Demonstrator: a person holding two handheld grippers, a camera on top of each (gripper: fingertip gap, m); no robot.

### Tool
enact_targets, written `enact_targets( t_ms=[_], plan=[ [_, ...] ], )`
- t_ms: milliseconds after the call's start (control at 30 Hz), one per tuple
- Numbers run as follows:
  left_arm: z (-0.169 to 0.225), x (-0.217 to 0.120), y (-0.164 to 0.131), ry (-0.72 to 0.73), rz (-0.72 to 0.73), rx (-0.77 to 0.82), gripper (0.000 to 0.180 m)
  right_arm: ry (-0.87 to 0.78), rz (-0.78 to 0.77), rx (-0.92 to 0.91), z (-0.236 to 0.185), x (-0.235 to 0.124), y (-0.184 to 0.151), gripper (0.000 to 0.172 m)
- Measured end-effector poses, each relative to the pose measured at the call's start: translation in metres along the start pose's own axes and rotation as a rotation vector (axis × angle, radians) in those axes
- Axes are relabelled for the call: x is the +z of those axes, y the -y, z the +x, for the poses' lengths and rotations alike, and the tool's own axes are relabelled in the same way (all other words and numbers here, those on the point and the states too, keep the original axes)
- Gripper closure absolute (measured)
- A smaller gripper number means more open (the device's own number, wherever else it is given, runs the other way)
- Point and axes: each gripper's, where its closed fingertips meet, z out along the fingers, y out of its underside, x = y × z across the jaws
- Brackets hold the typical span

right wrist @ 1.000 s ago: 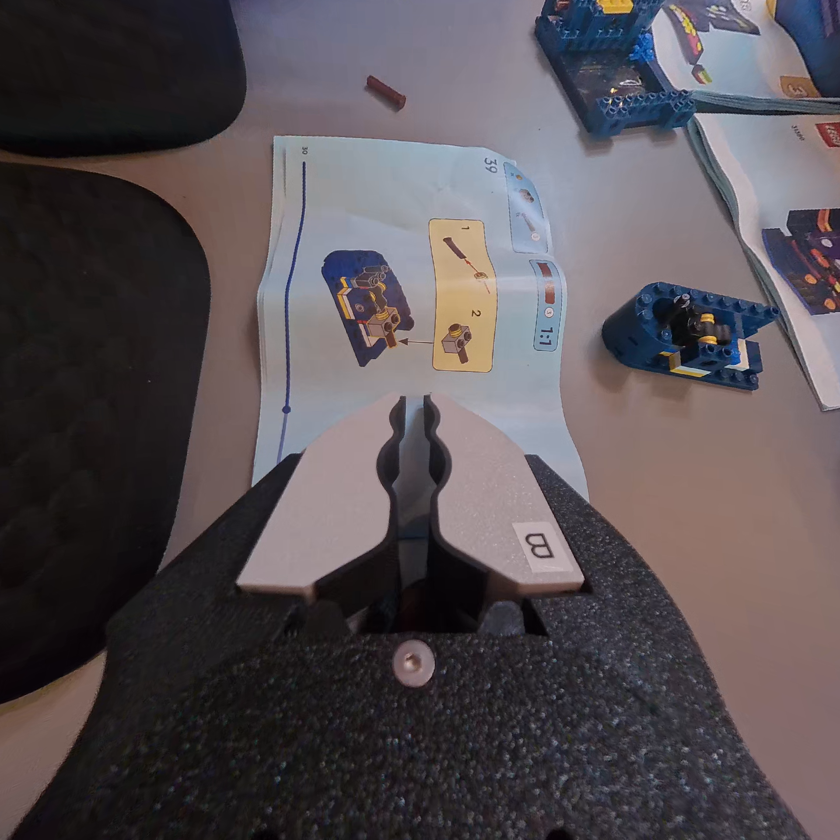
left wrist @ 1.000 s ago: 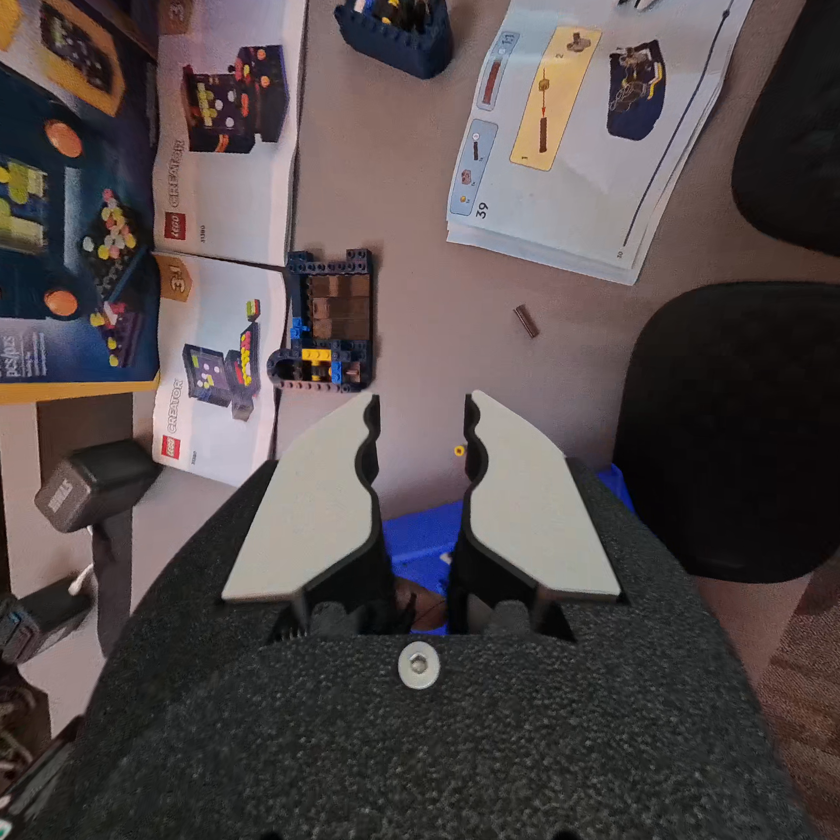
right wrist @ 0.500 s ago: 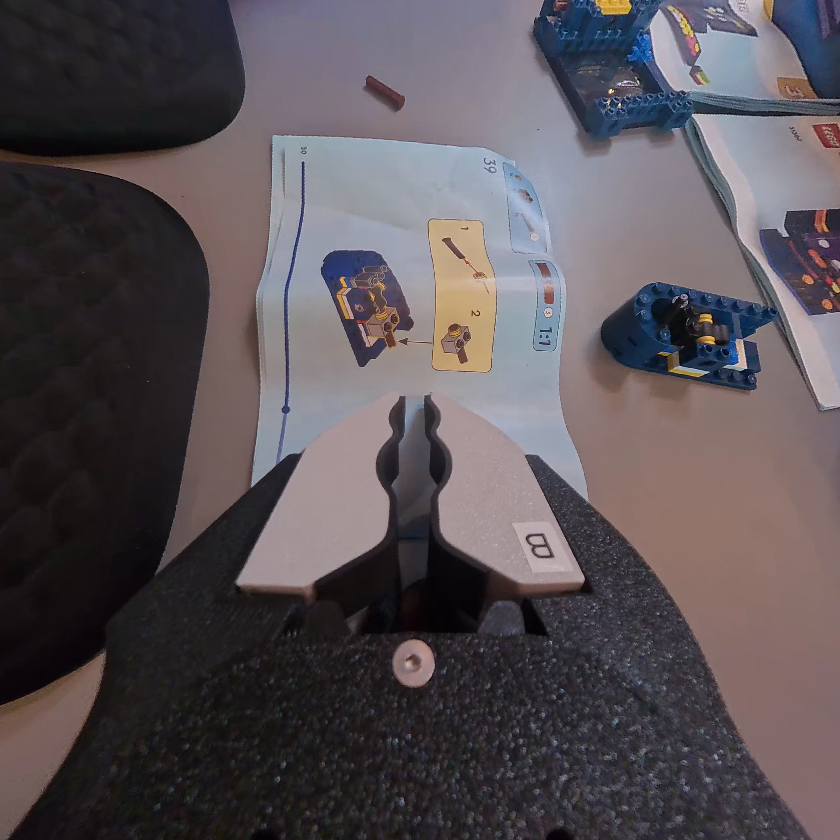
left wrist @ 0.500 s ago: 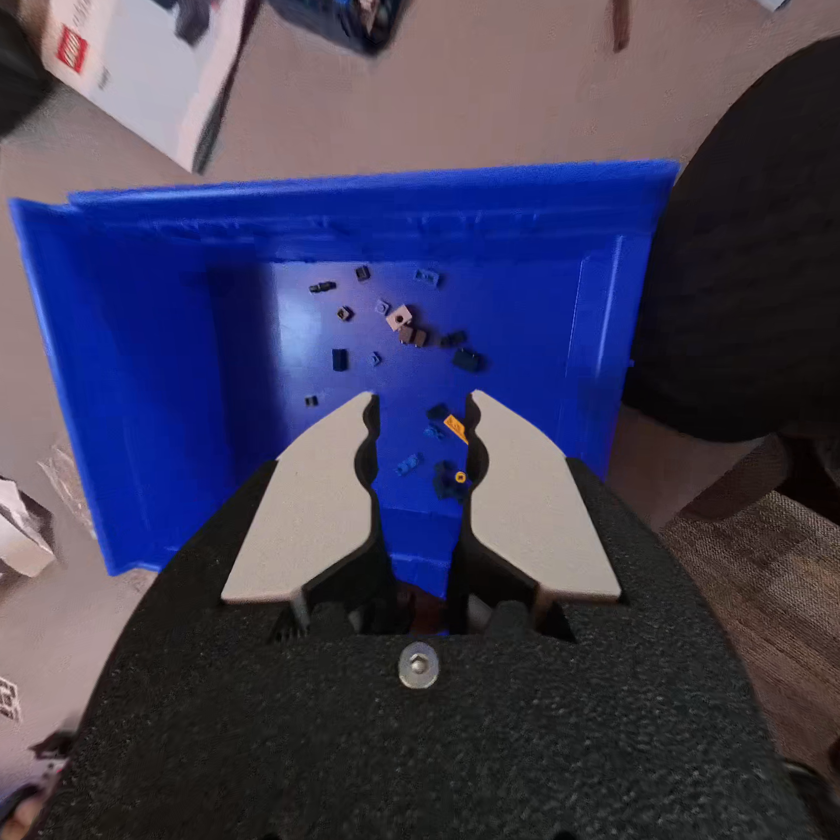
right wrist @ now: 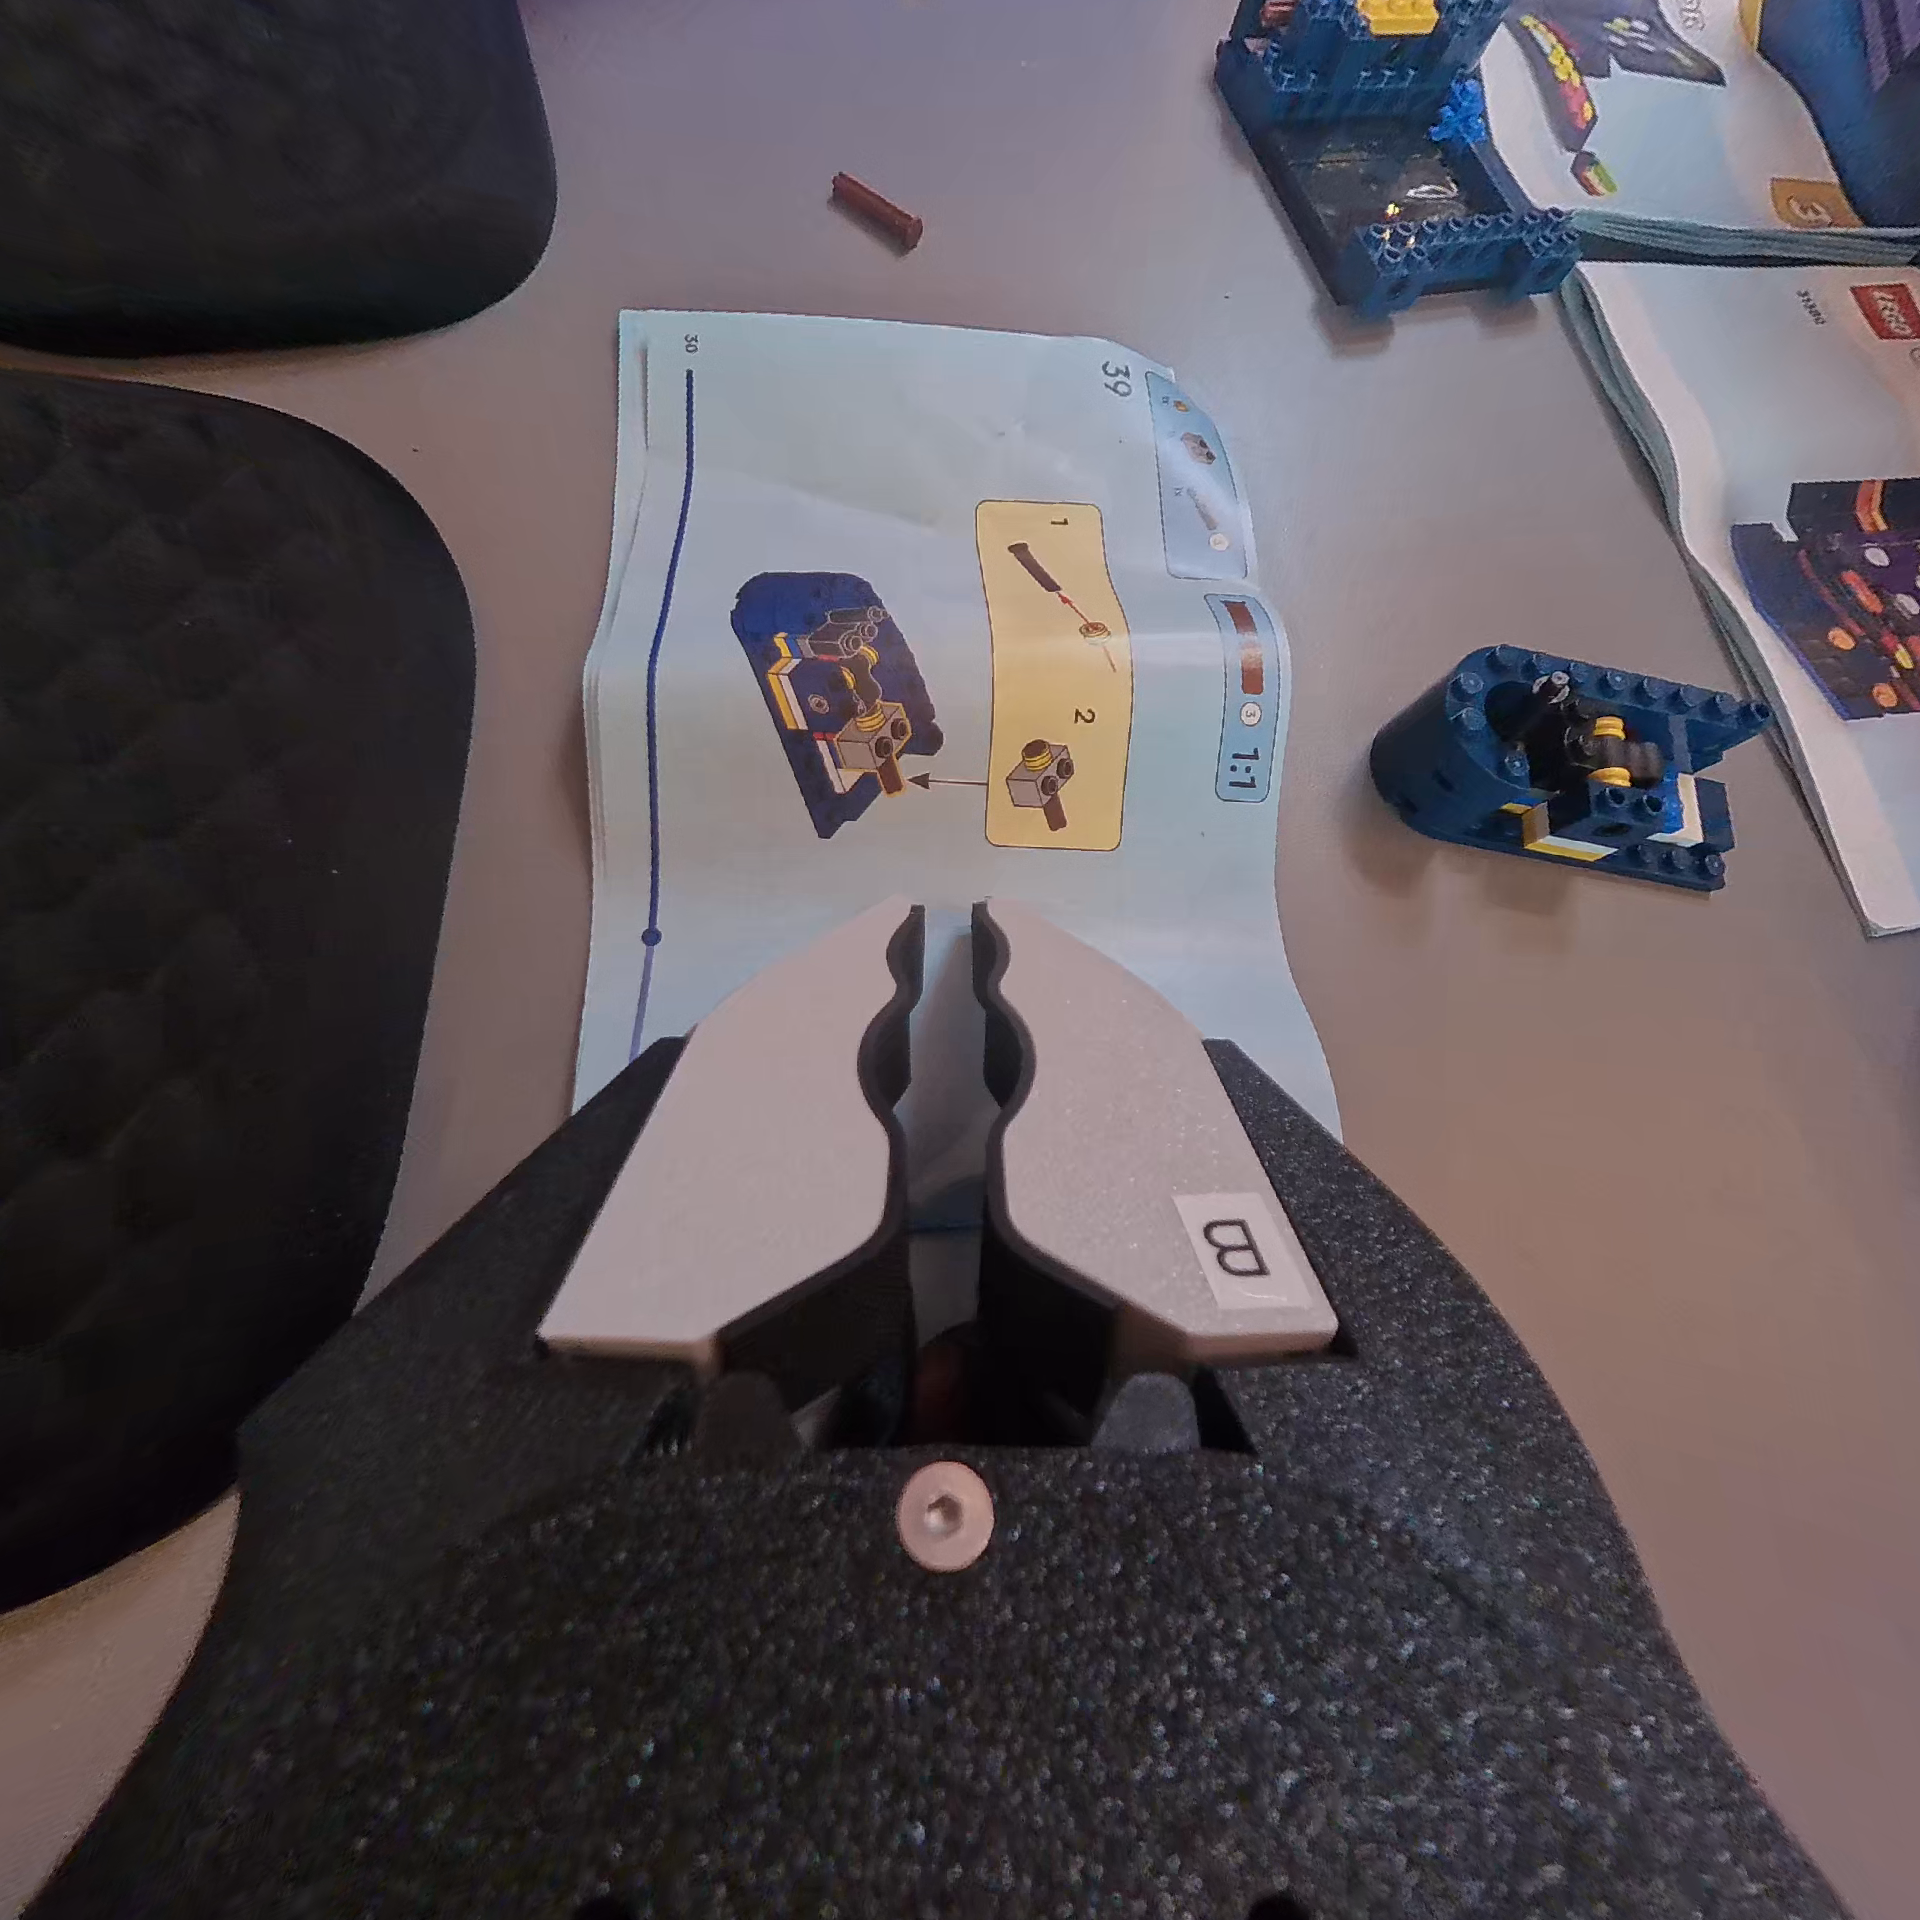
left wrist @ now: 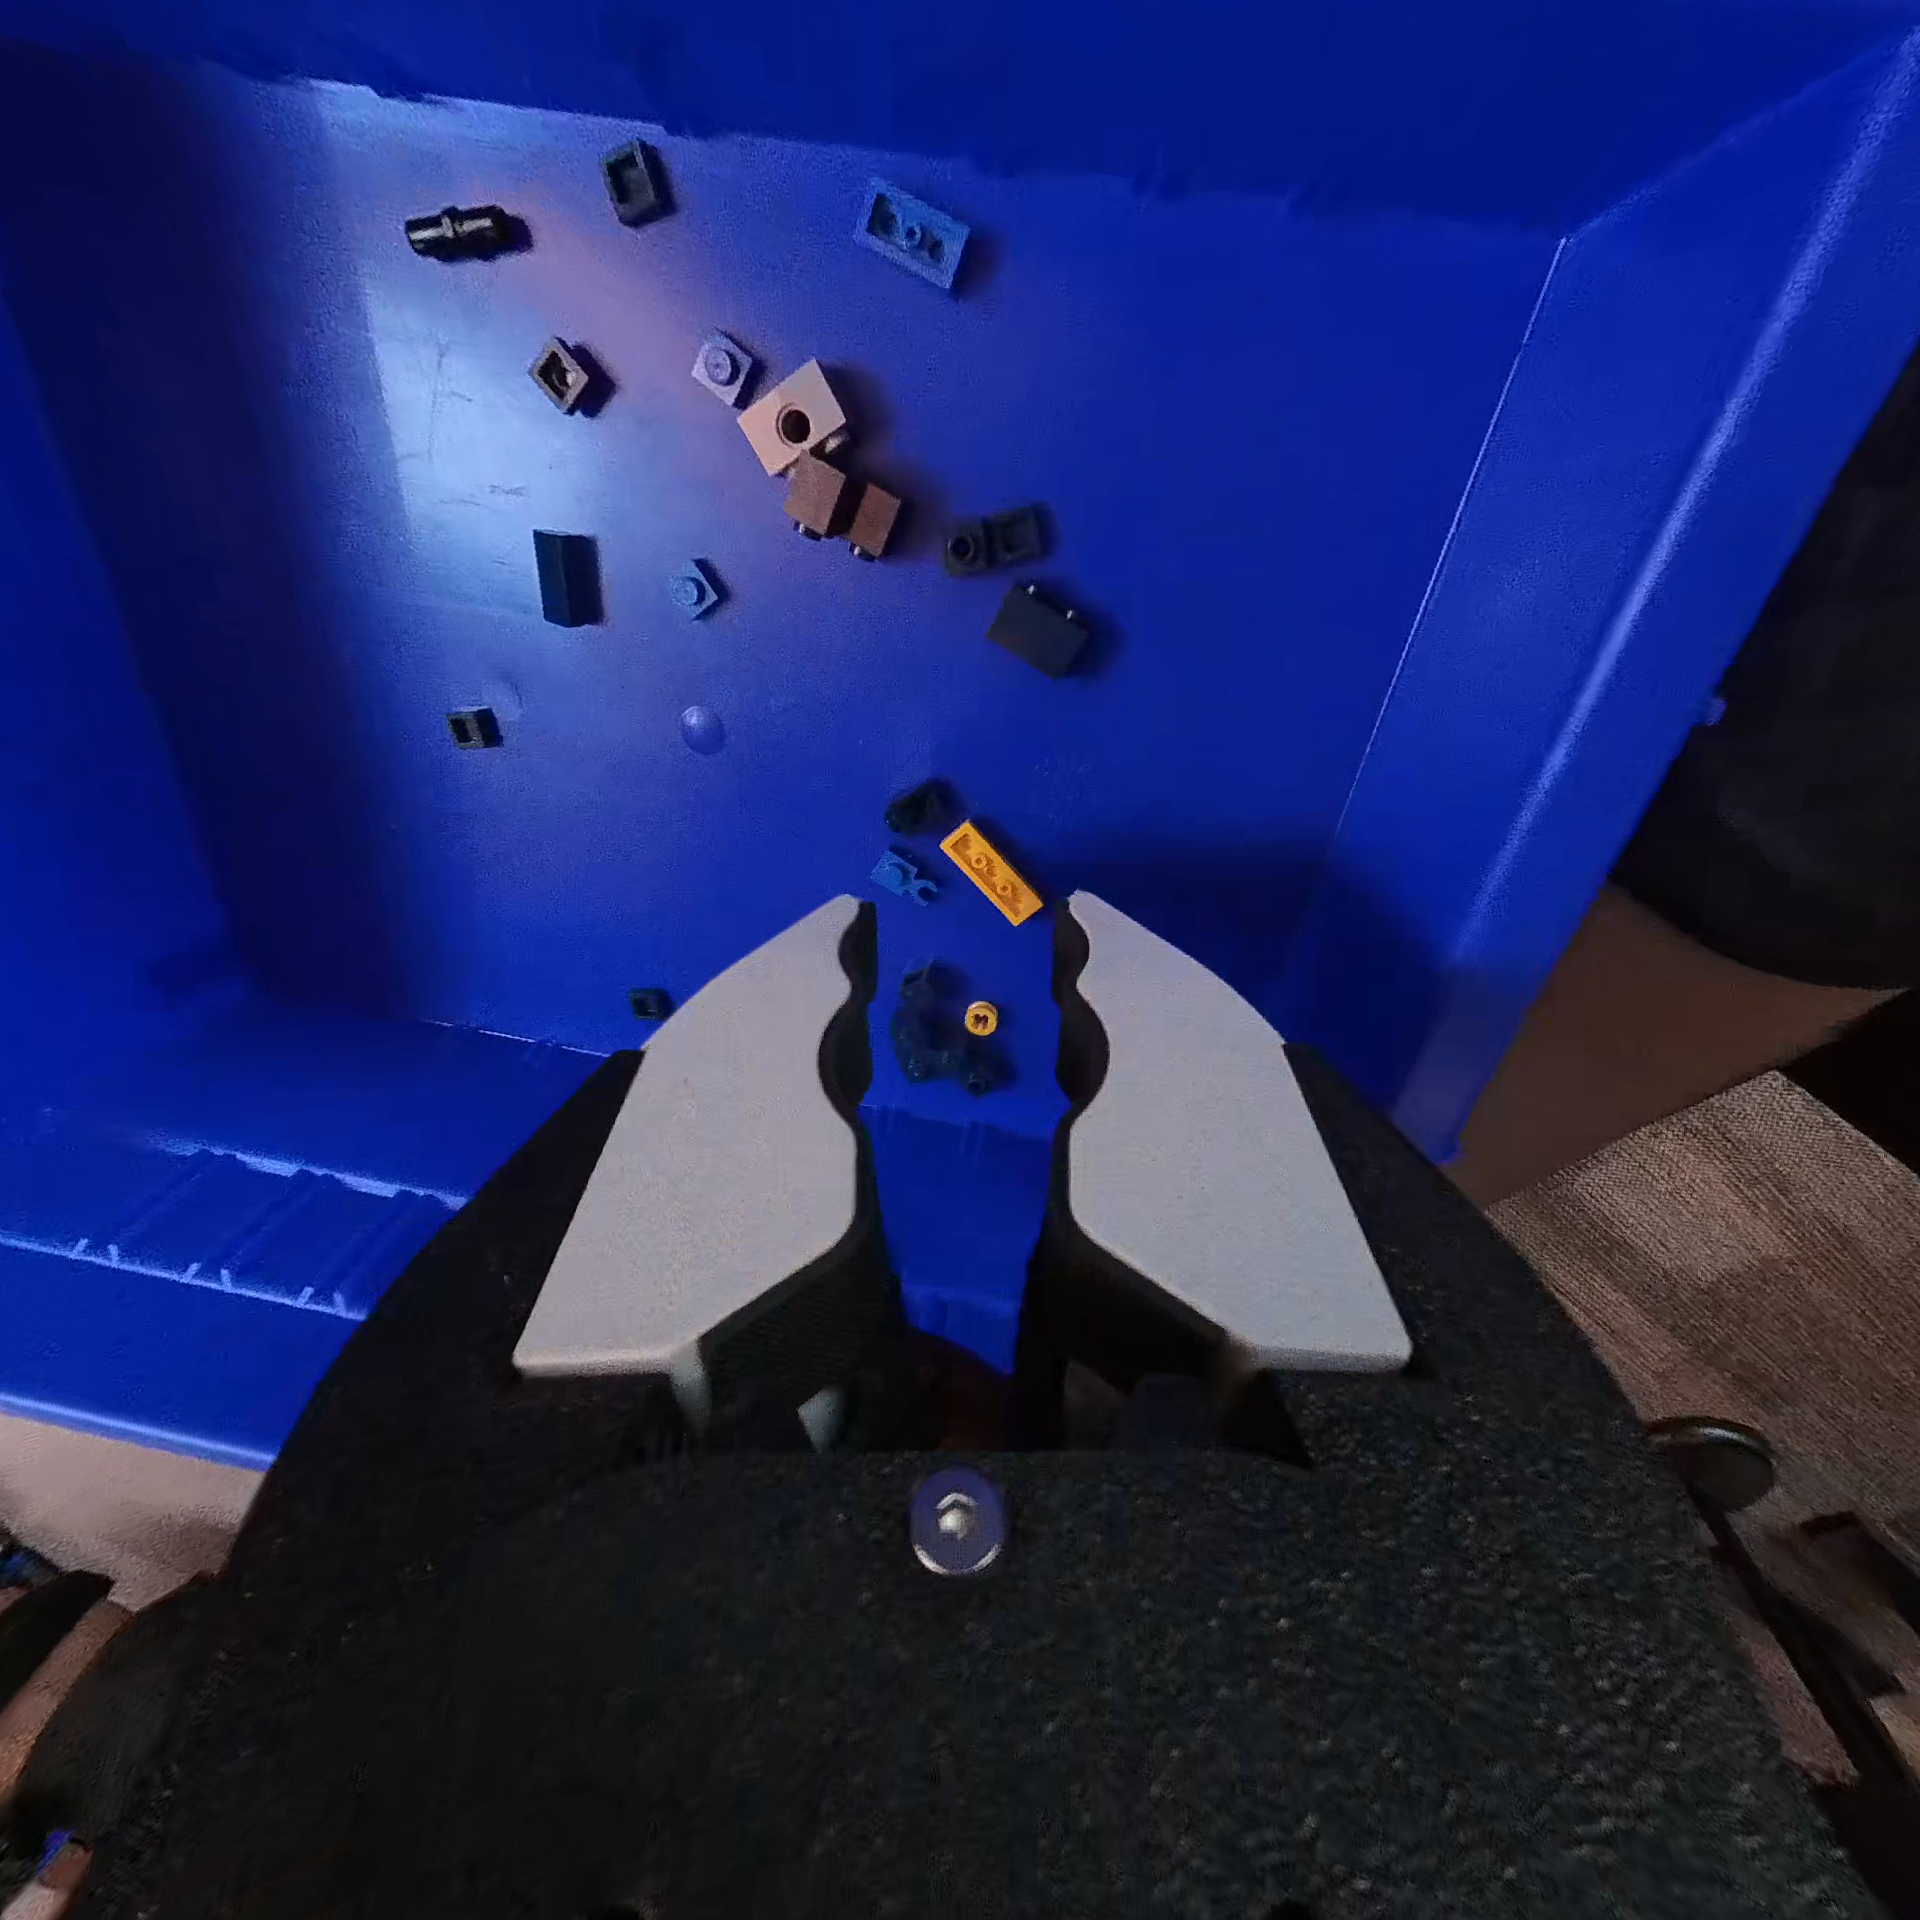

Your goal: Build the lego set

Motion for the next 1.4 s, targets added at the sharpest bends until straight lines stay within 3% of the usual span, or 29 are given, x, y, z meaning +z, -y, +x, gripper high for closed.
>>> enact_targets(
  t_ms=[333, 467, 700, 833, 1100, 1233, 1400],
  plan=[
    [0.006, 0.027, -0.018, -0.081, -0.135, -0.056, 0.149, 0.001, 0.000, 0.002, 0.000, 0.000, 0.000, 0.163],
    [0.017, 0.027, -0.016, -0.144, -0.135, -0.032, 0.169, 0.000, 0.000, 0.001, 0.000, 0.000, 0.000, 0.163],
    [0.019, 0.023, -0.013, -0.128, -0.114, 0.025, 0.177, 0.001, 0.000, 0.002, 0.000, 0.000, 0.000, 0.163],
    [0.004, -0.007, -0.006, -0.058, -0.043, 0.014, 0.174, 0.002, 0.000, 0.004, 0.000, 0.000, 0.000, 0.163],
    [-0.018, -0.037, -0.018, 0.018, -0.121, 0.089, 0.160, -0.001, 0.000, 0.001, 0.000, 0.000, 0.000, 0.163],
    [-0.016, -0.038, -0.015, -0.014, -0.106, 0.095, 0.142, 0.000, 0.000, 0.002, 0.000, 0.000, 0.000, 0.163],
    [0.000, -0.038, 0.011, -0.099, 0.056, 0.110, 0.133, 0.002, 0.000, 0.006, 0.000, 0.000, 0.000, 0.163]
  ],
)
